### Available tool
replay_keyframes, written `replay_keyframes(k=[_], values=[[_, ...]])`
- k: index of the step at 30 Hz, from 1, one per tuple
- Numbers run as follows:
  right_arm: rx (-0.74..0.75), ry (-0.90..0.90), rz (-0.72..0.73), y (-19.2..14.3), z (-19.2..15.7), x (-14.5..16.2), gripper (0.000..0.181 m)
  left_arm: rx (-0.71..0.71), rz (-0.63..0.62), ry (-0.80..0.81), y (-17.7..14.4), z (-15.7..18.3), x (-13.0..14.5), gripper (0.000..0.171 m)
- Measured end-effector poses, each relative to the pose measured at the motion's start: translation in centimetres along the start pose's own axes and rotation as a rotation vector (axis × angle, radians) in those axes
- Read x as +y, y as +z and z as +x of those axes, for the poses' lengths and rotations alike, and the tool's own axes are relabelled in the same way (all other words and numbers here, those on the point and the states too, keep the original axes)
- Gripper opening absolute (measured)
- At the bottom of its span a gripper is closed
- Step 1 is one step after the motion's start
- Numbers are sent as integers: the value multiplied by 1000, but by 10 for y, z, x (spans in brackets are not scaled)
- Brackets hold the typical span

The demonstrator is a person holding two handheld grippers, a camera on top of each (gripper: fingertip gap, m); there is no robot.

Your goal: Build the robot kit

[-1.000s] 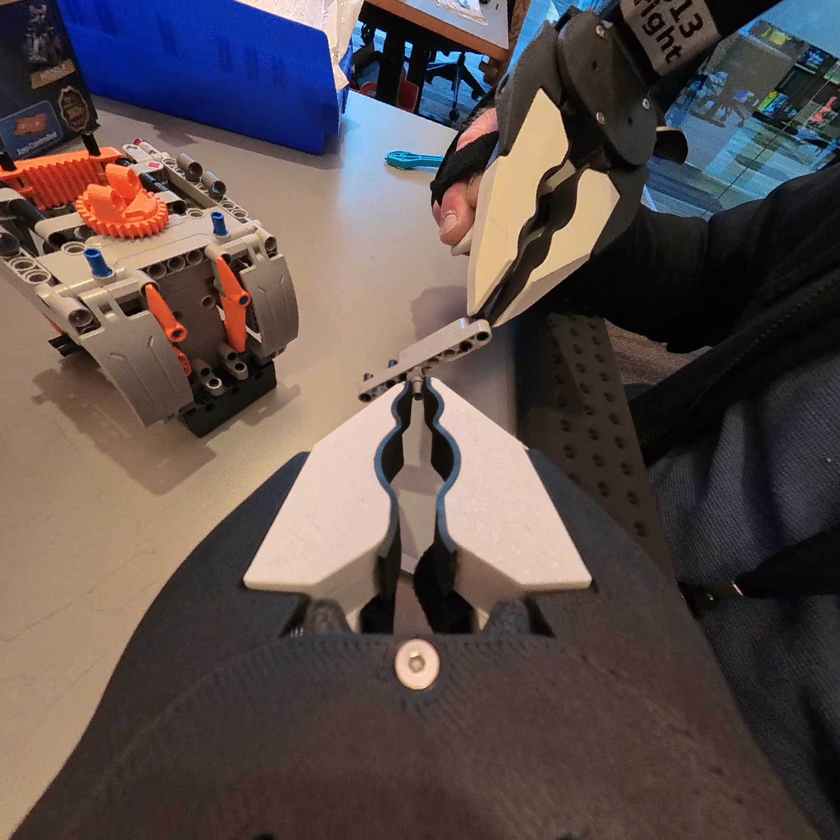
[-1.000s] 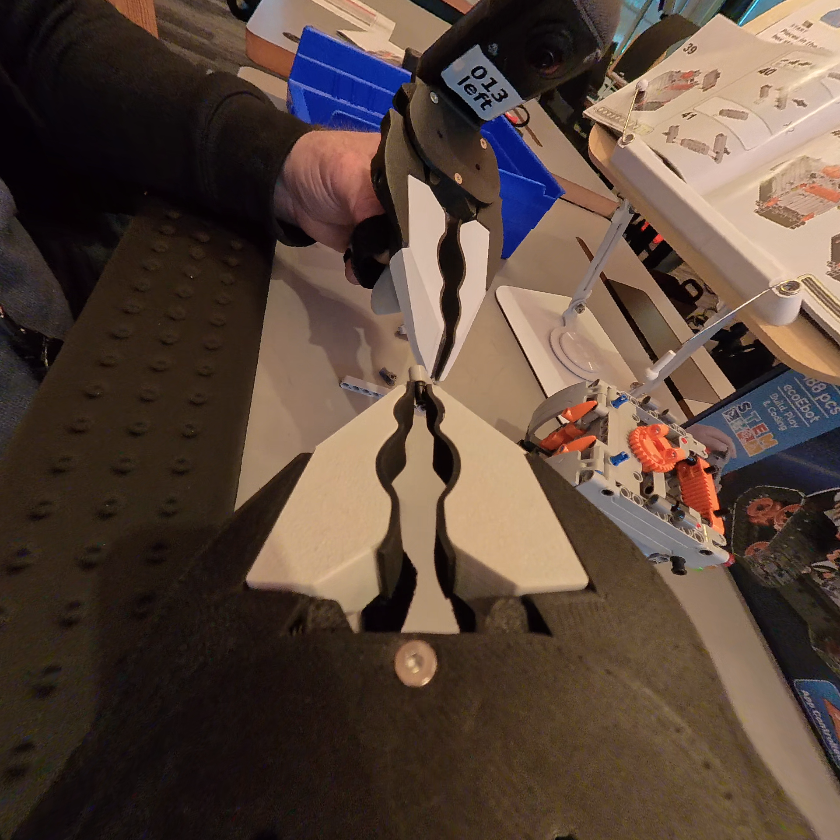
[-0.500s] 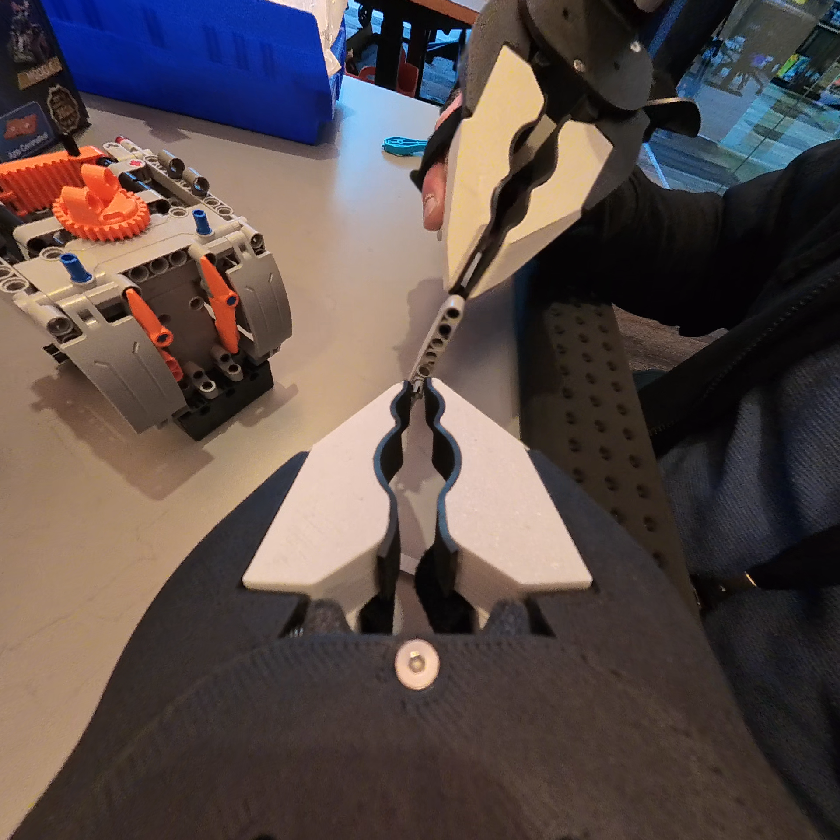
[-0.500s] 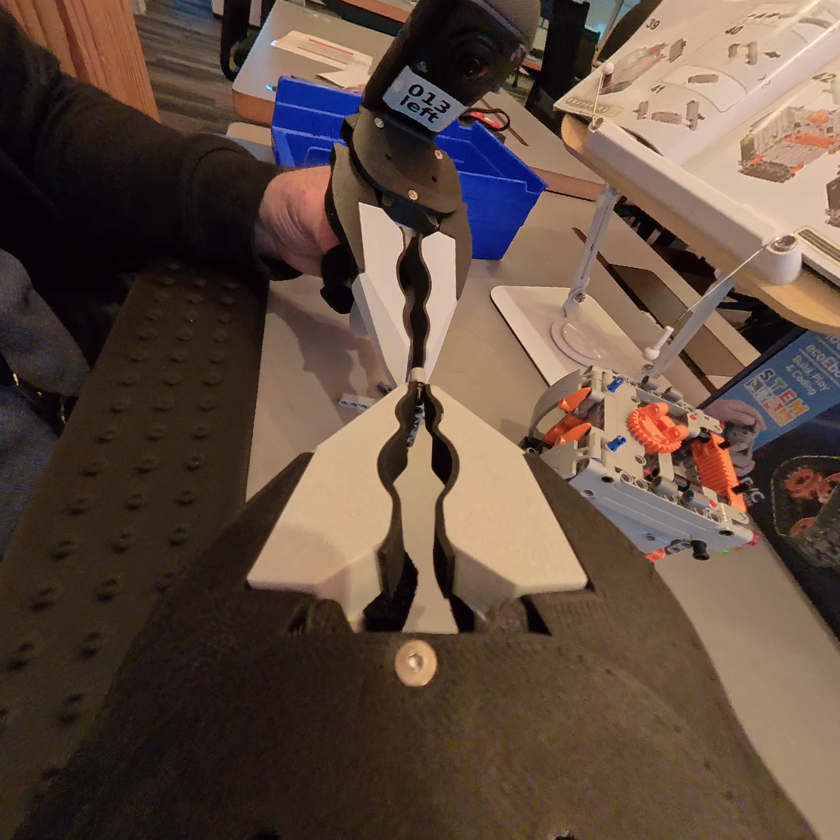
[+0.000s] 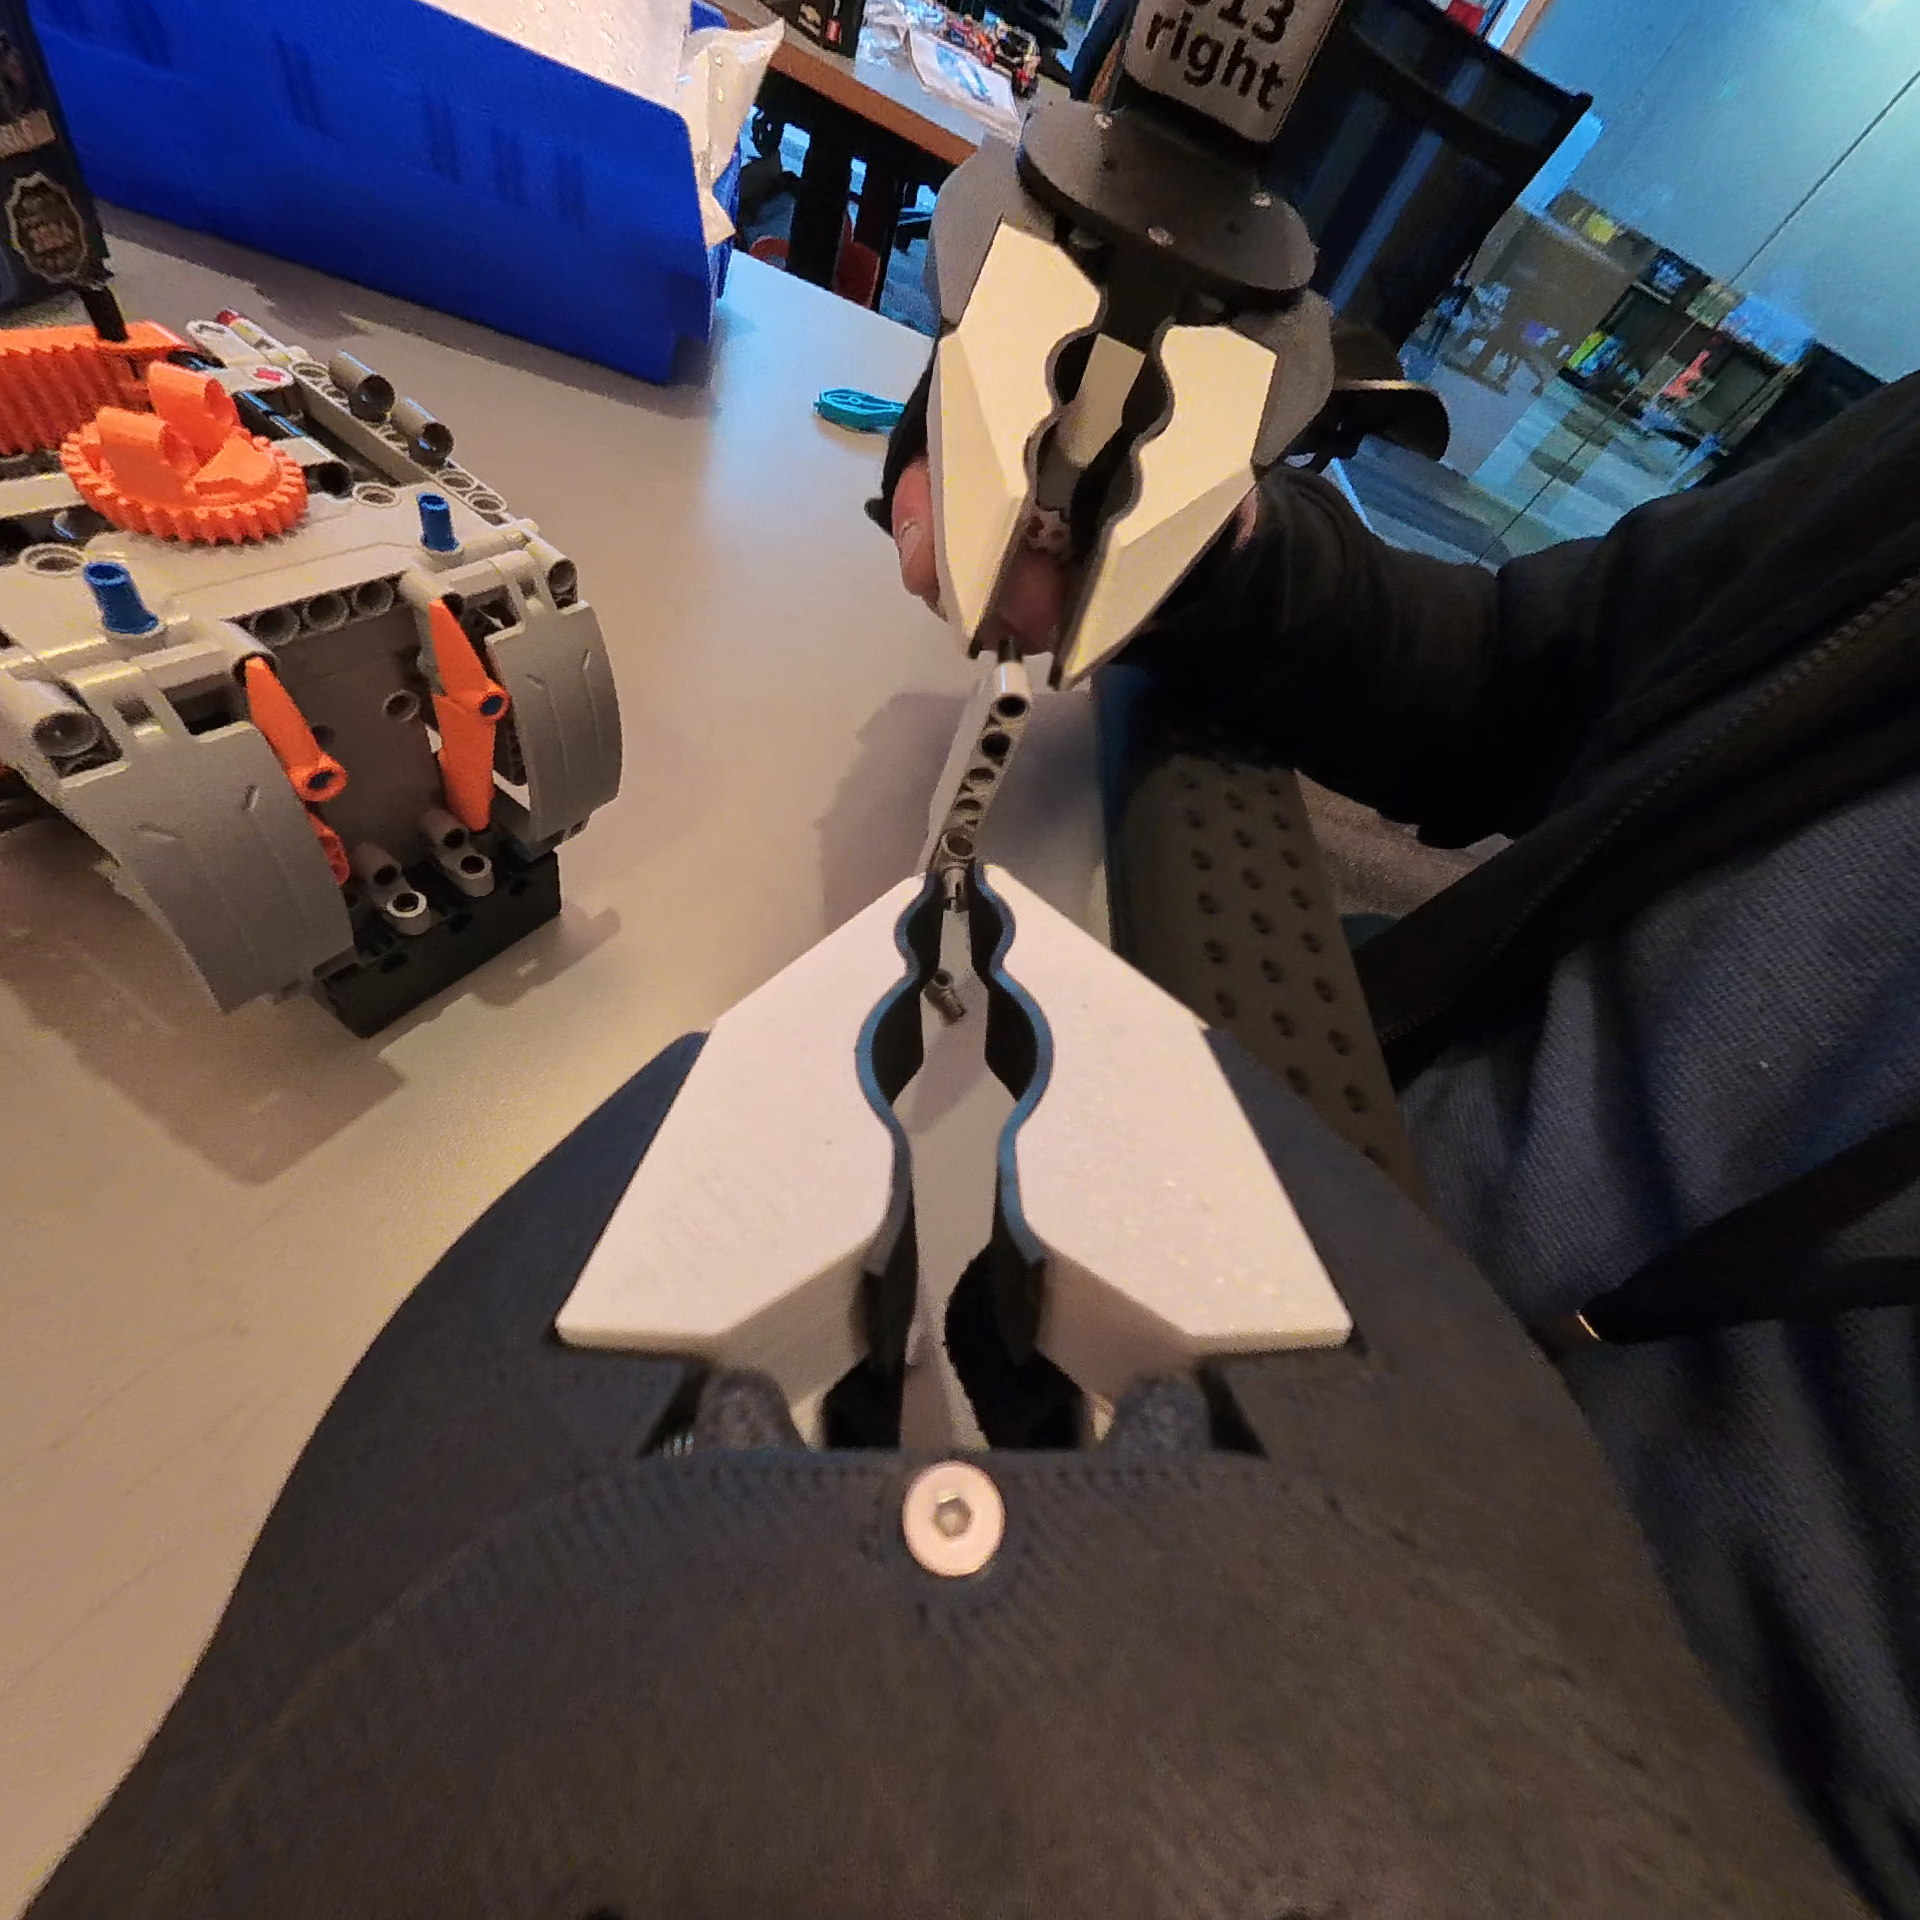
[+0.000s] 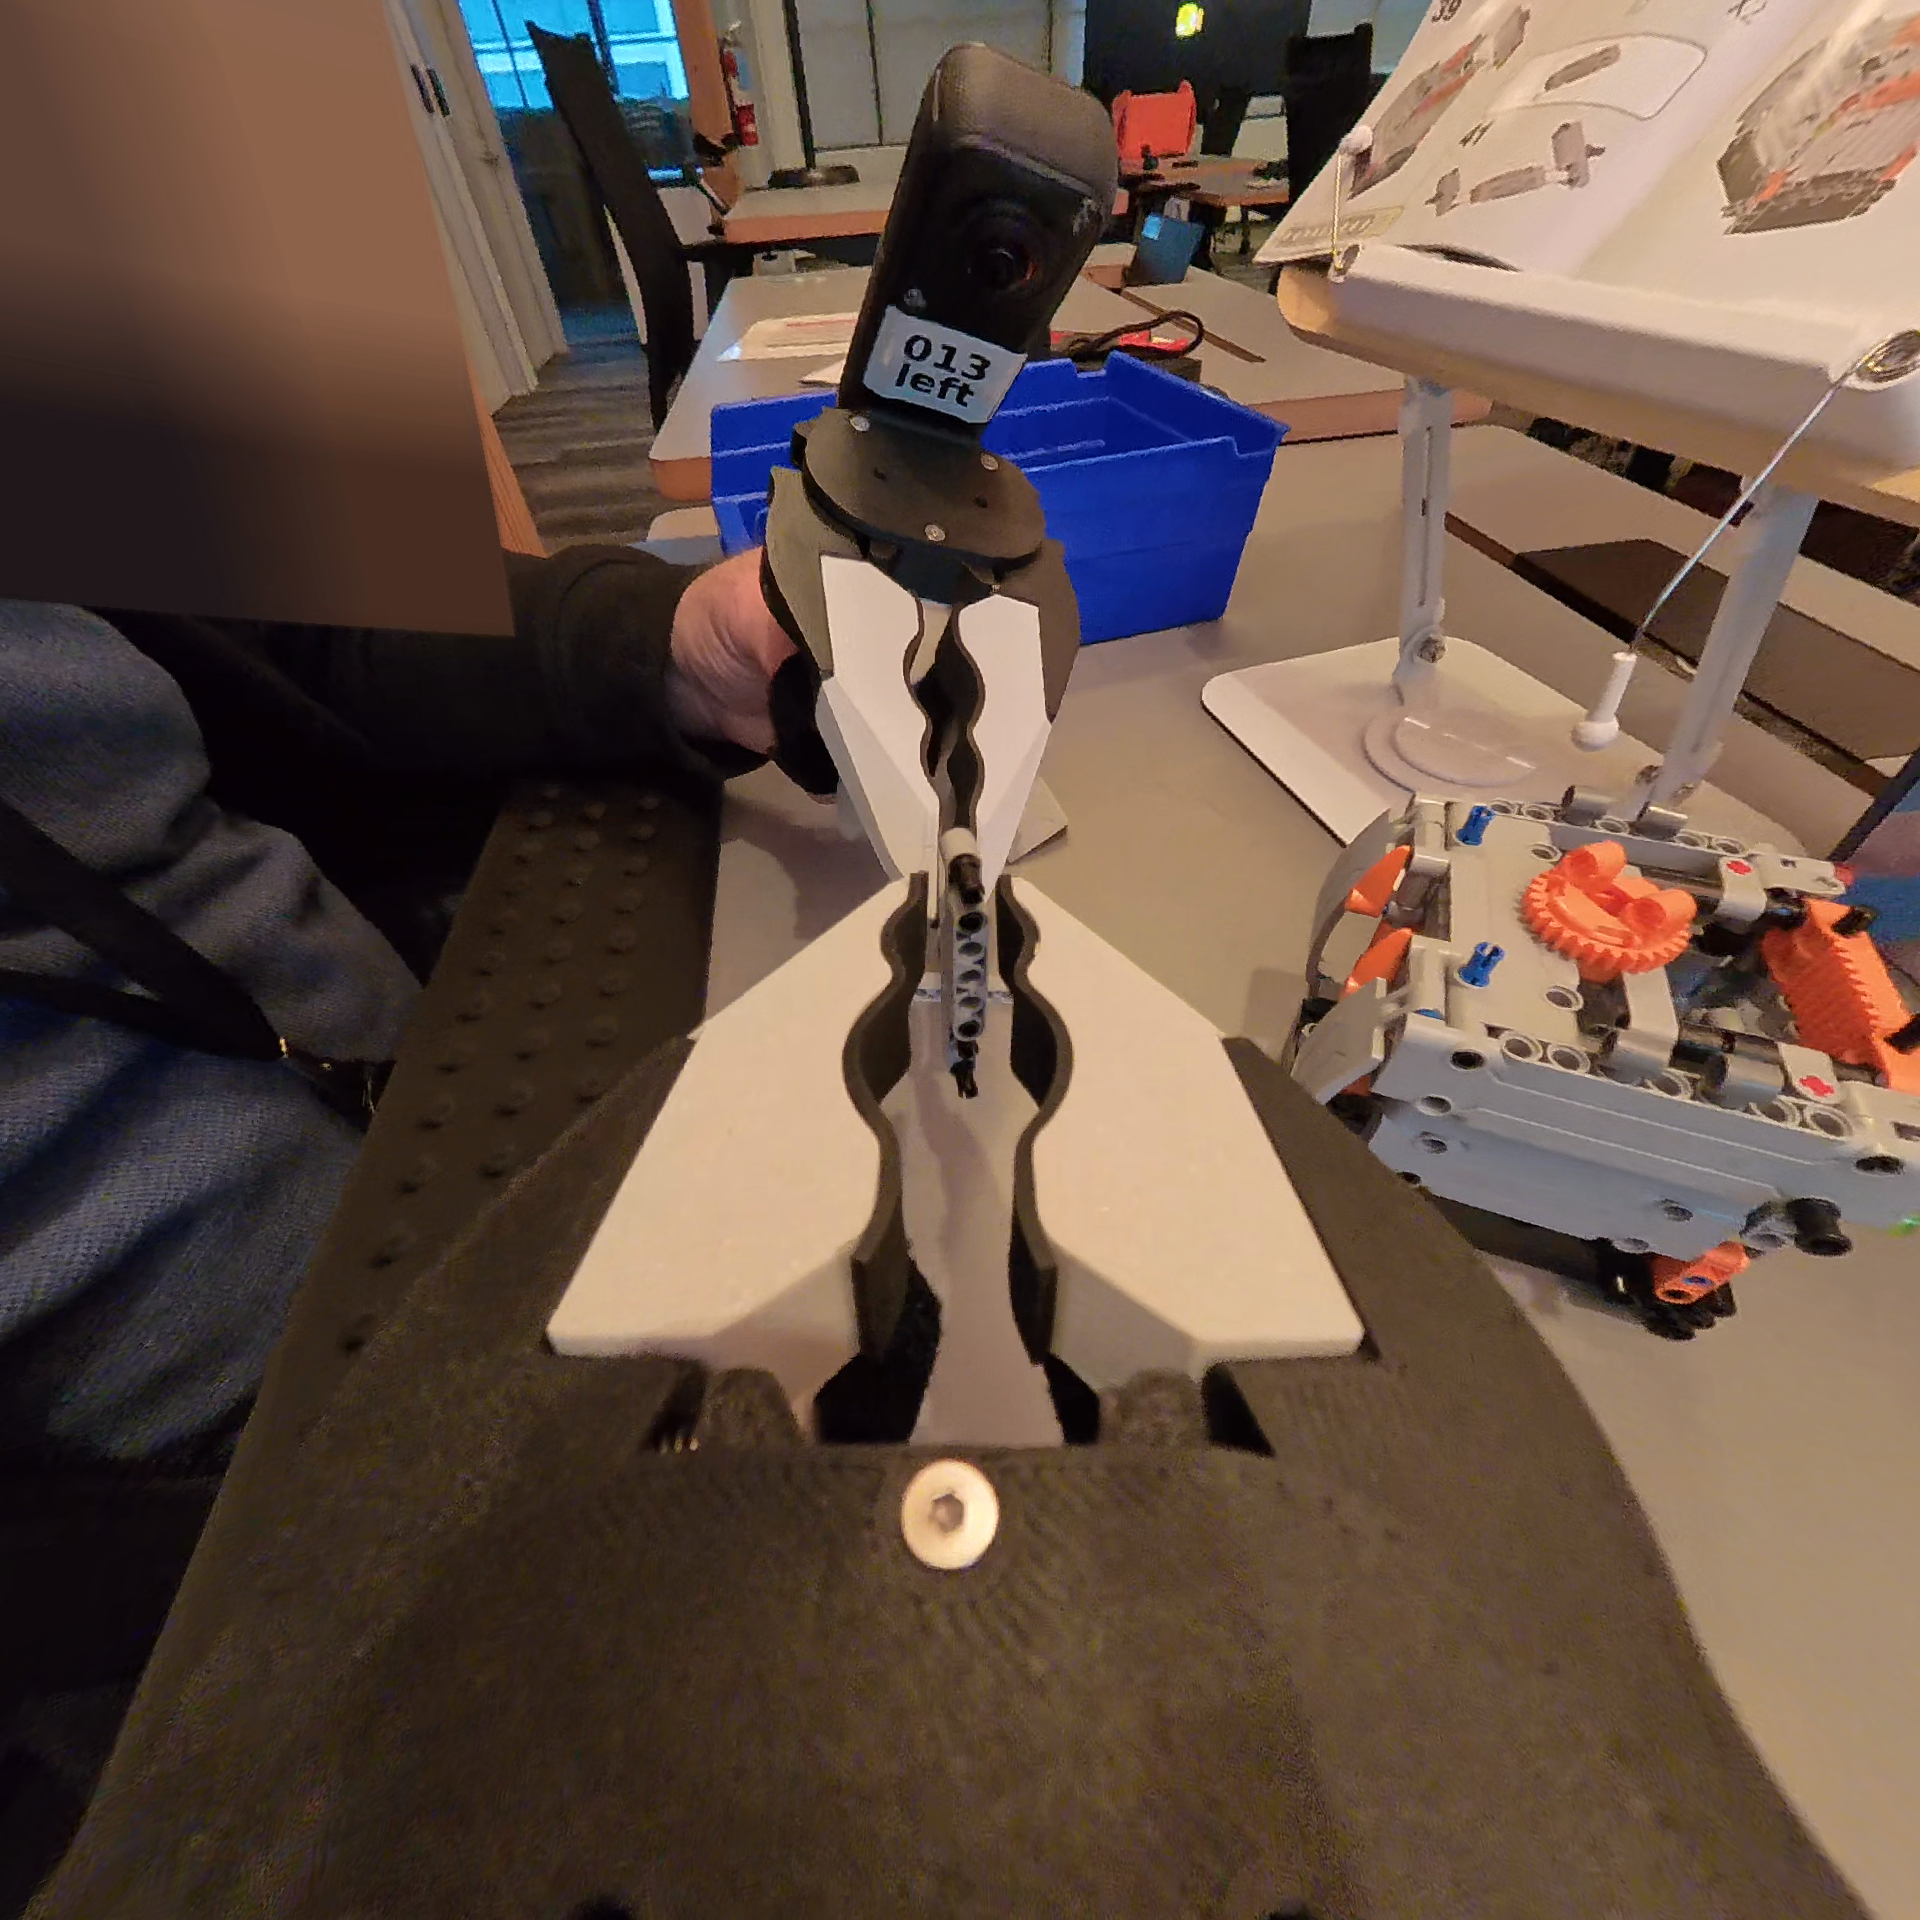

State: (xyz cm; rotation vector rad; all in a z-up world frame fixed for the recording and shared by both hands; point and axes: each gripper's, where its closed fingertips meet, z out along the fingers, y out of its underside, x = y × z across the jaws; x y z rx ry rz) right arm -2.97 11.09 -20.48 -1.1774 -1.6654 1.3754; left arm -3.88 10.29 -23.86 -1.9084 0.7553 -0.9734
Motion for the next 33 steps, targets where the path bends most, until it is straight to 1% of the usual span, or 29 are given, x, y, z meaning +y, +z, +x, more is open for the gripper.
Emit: replay_keyframes(k=[3,6,9,11,14,18,19,20,21,22,24,26,31,33], values=[[11,-28,-11,1,0,1,4,9,-6,1,1,2,1,2],[5,-13,-22,2,1,2,2,15,-20,2,3,3,3,2],[-16,23,-8,0,0,0,1,4,-5,8,3,3,1,3],[-32,48,-5,0,0,-1,1,-29,-5,32,2,0,-1,13],[-41,57,-18,0,-1,1,1,-61,5,75,1,0,-6,21],[-61,38,-62,6,-7,7,1,-46,18,137,2,12,-12,27],[-67,34,-67,7,-8,7,1,-59,3,155,5,13,-11,24],[-74,33,-70,9,-10,7,1,-69,-14,171,8,14,-9,18],[-84,32,-77,11,-12,8,1,-74,-15,187,9,16,-9,10],[-89,27,-81,12,-13,9,1,-79,-14,197,10,16,-9,7],[-93,26,-81,13,-15,8,1,-74,-19,199,9,17,-8,5],[-97,39,-56,13,-16,4,2,-69,1,207,7,19,-11,5],[-118,34,-61,14,-21,4,1,-93,-24,268,6,22,-9,5],[-119,5,-77,12,-24,4,1,-99,-30,287,6,26,-9,5]])
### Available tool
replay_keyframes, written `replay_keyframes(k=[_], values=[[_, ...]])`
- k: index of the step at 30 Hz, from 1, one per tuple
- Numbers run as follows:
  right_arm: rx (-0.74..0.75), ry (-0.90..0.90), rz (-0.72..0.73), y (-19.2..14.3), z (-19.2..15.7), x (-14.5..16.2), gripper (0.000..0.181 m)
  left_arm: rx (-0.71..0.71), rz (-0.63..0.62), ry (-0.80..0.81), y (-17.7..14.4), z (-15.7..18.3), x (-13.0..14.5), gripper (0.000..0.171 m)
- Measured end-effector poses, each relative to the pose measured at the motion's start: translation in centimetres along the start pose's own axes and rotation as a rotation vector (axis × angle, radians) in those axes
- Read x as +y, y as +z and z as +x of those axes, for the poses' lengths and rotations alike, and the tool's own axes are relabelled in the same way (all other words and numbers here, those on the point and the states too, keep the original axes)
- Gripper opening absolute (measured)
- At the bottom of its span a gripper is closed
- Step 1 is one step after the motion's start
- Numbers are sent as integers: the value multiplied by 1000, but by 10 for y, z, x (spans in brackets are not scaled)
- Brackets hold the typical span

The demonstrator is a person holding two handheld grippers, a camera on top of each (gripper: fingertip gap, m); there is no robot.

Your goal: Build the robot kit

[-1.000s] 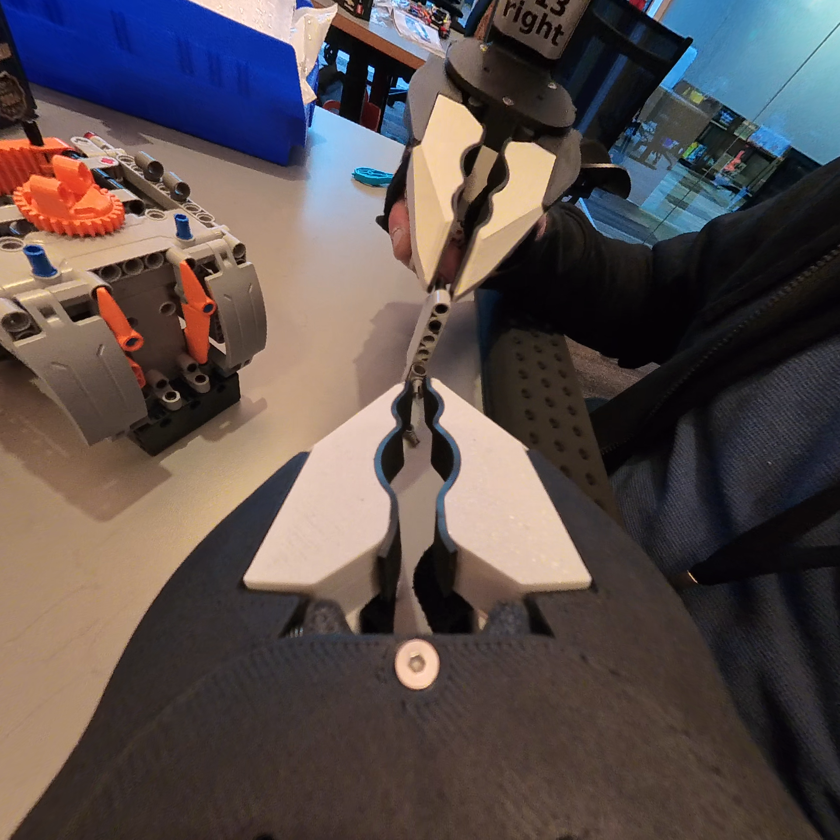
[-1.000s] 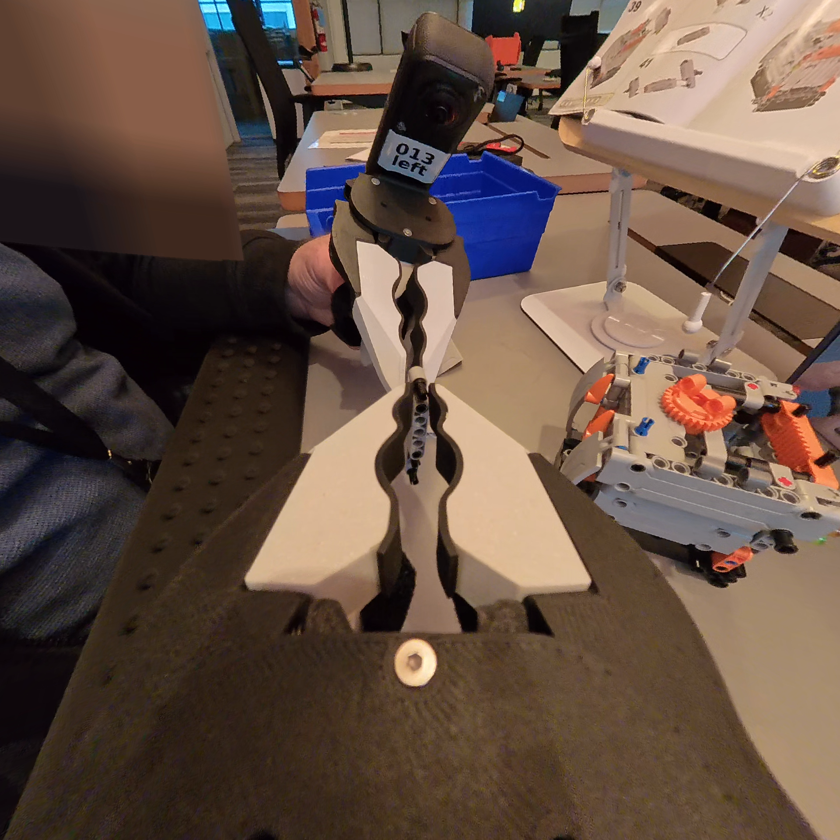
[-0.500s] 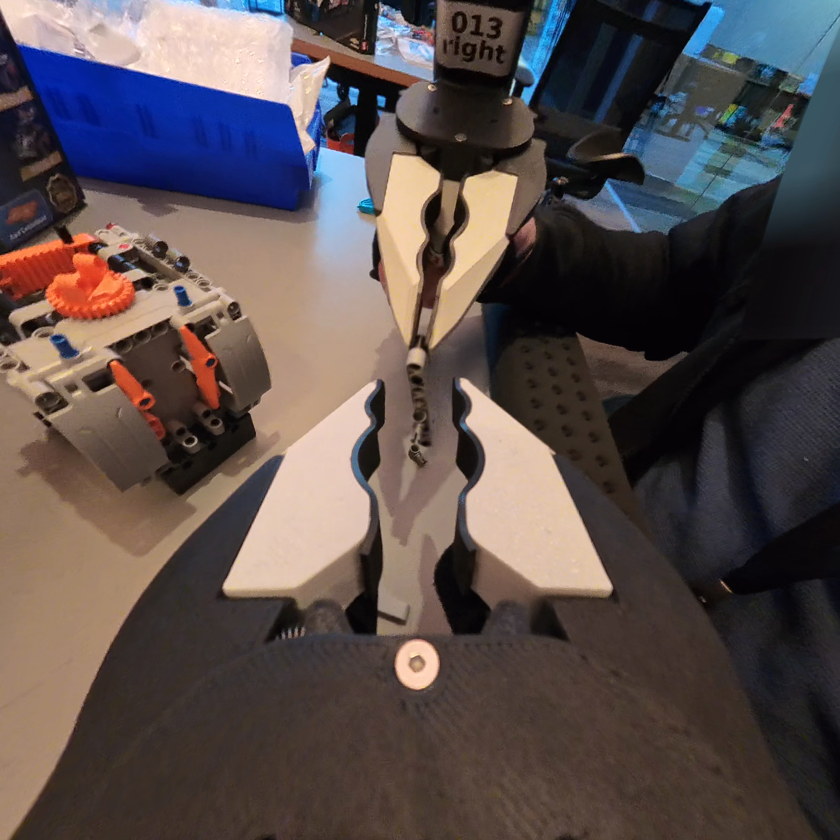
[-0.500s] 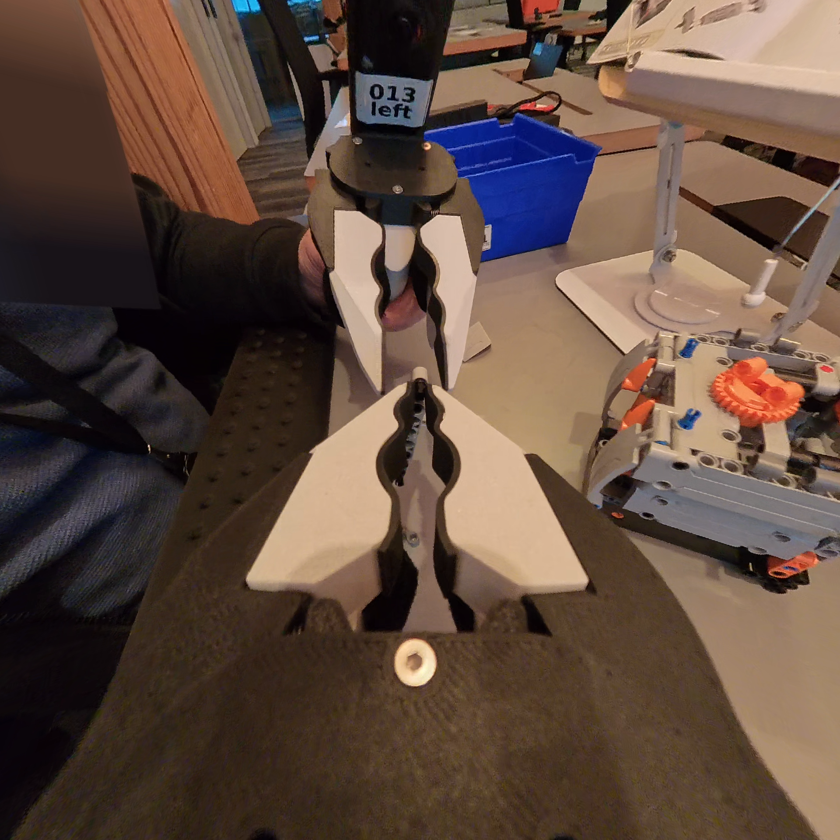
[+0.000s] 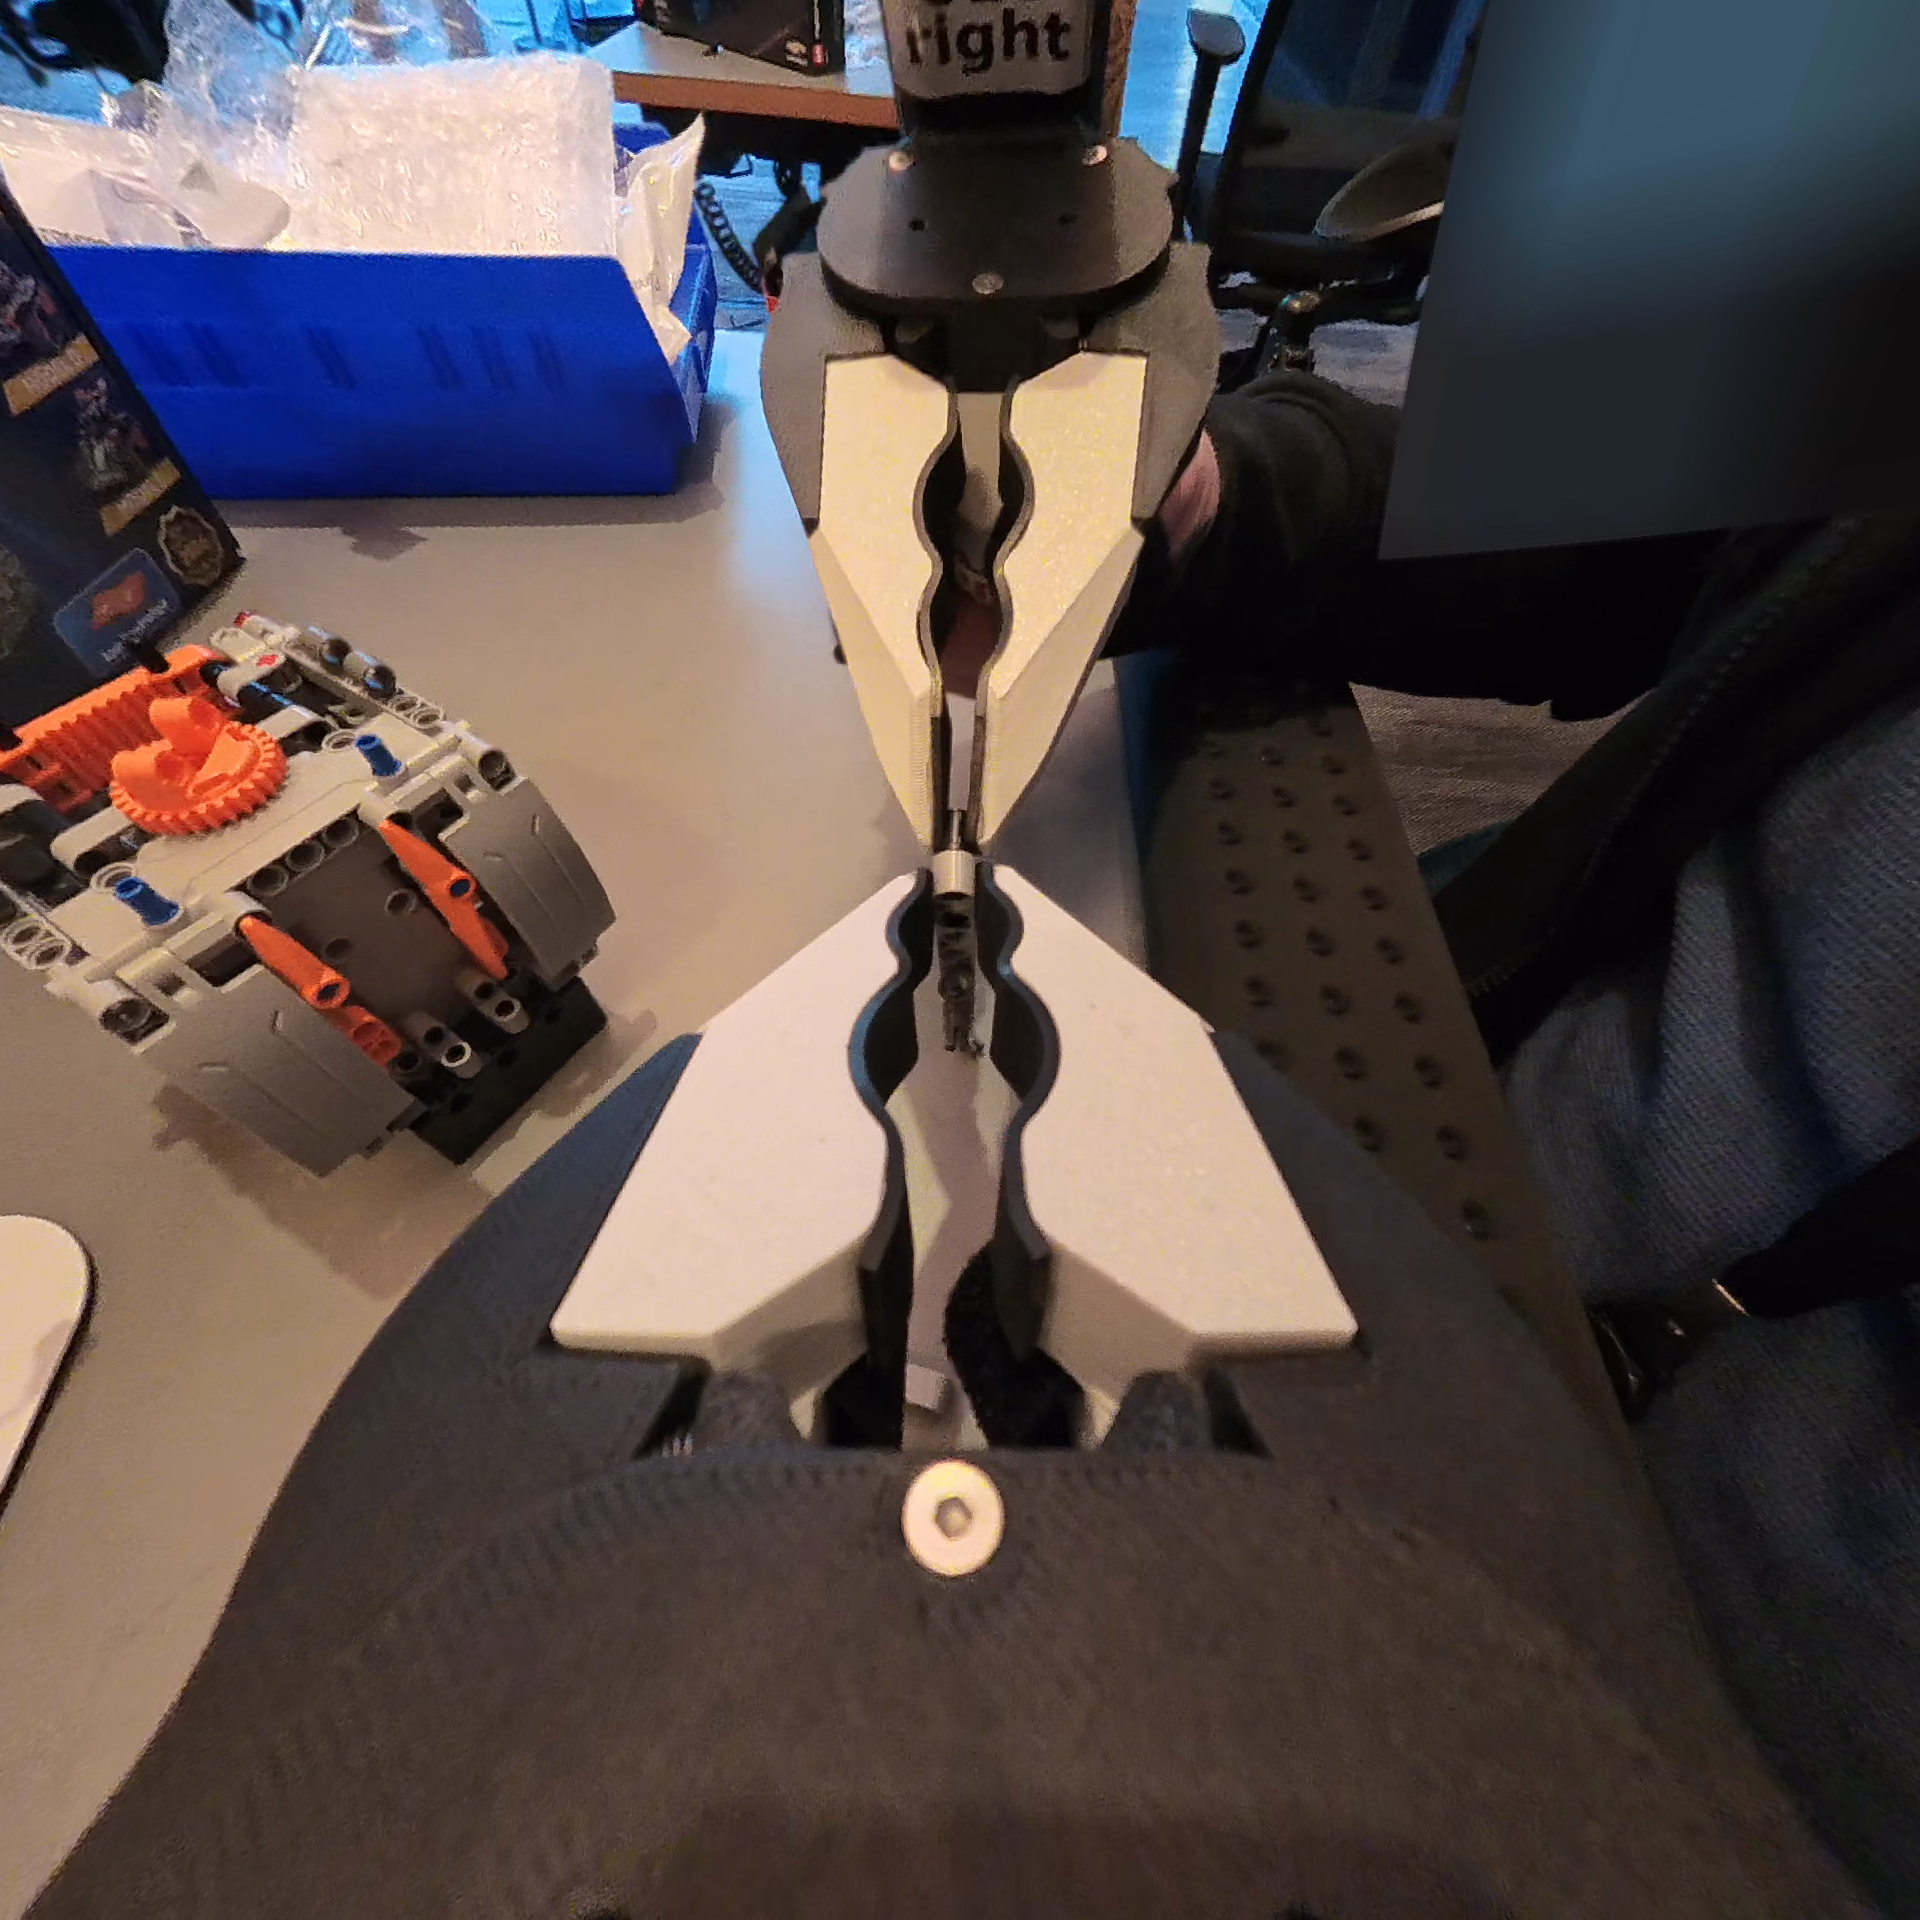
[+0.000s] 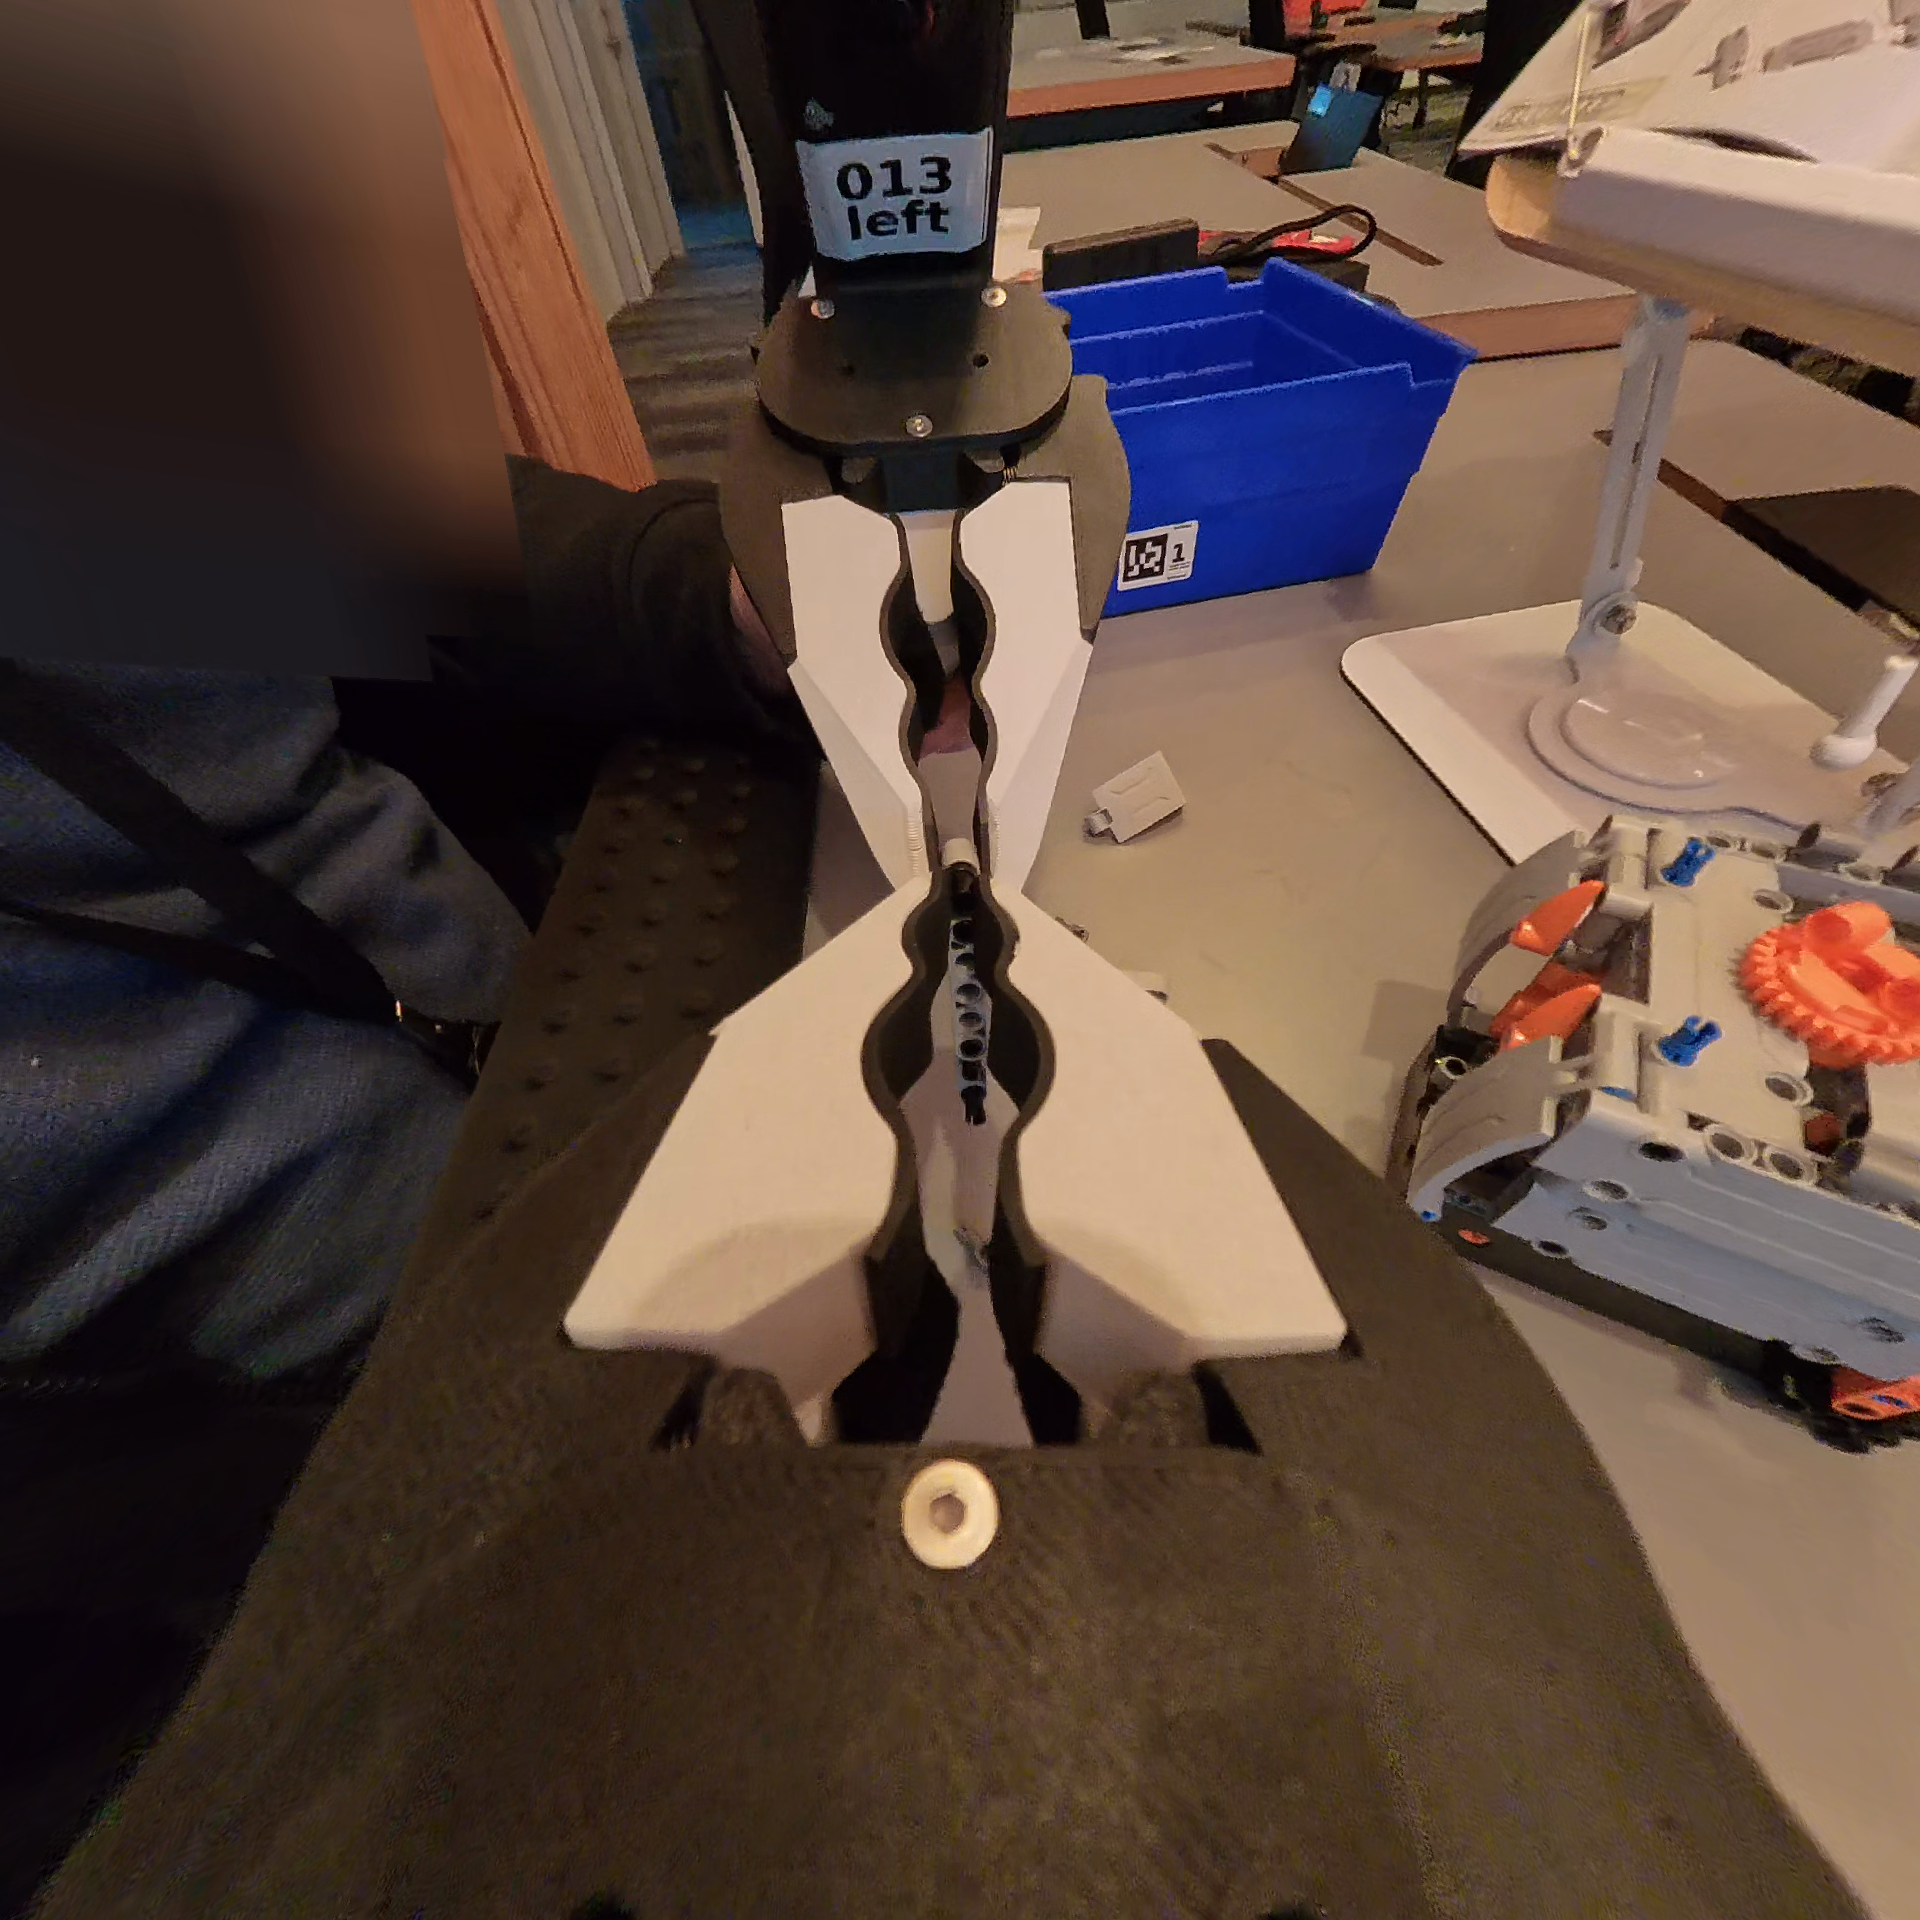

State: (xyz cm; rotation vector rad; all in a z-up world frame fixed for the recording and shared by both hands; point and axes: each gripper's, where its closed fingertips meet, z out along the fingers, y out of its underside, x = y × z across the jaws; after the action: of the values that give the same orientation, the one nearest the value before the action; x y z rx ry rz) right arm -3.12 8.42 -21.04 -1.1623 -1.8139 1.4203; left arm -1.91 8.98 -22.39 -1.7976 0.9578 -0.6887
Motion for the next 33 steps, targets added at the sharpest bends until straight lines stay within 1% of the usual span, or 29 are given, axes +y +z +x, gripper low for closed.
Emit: replay_keyframes(k=[2,7,8,9,10,11,12,13,14,15,16,18,20,22,25,29,33], values=[[1,-36,5,-2,-5,-5,0,-12,8,31,-2,4,-5,5],[10,-33,52,-9,-5,-13,0,-34,61,3,-10,4,-15,5],[15,-23,69,-15,-2,-14,0,-55,99,-24,-18,-3,-19,5],[23,-7,87,-22,2,-14,0,-45,154,-72,-29,-8,-25,5],[27,6,95,-25,4,-13,0,-32,168,-86,-35,-11,-26,5],[29,2,72,-23,6,-9,0,-51,170,-59,-37,-11,-28,5],[41,-6,37,-21,9,-4,0,-49,148,-38,-34,-9,-28,5],[33,4,30,-19,9,-3,0,-29,107,-23,-29,-6,-22,5],[7,24,23,-15,6,-2,0,-48,108,-23,-29,-11,-19,5],[1,31,-10,-10,5,4,1,-24,139,-36,-33,-11,-20,5],[12,19,-59,-5,6,13,1,15,152,-39,-35,-8,-20,5],[-2,29,-131,-1,7,28,1,-14,135,-42,-35,-16,-14,5],[50,28,-210,-1,18,46,1,62,119,-82,-34,-11,-7,5],[28,54,-276,4,18,61,1,48,94,-88,-31,-15,-1,5],[49,43,-439,12,23,91,1,47,57,-85,-26,-16,7,5],[21,49,-518,20,19,108,1,90,131,-106,-33,-16,0,5],[17,71,-529,22,19,112,1,140,192,-136,-38,-16,-6,5]])
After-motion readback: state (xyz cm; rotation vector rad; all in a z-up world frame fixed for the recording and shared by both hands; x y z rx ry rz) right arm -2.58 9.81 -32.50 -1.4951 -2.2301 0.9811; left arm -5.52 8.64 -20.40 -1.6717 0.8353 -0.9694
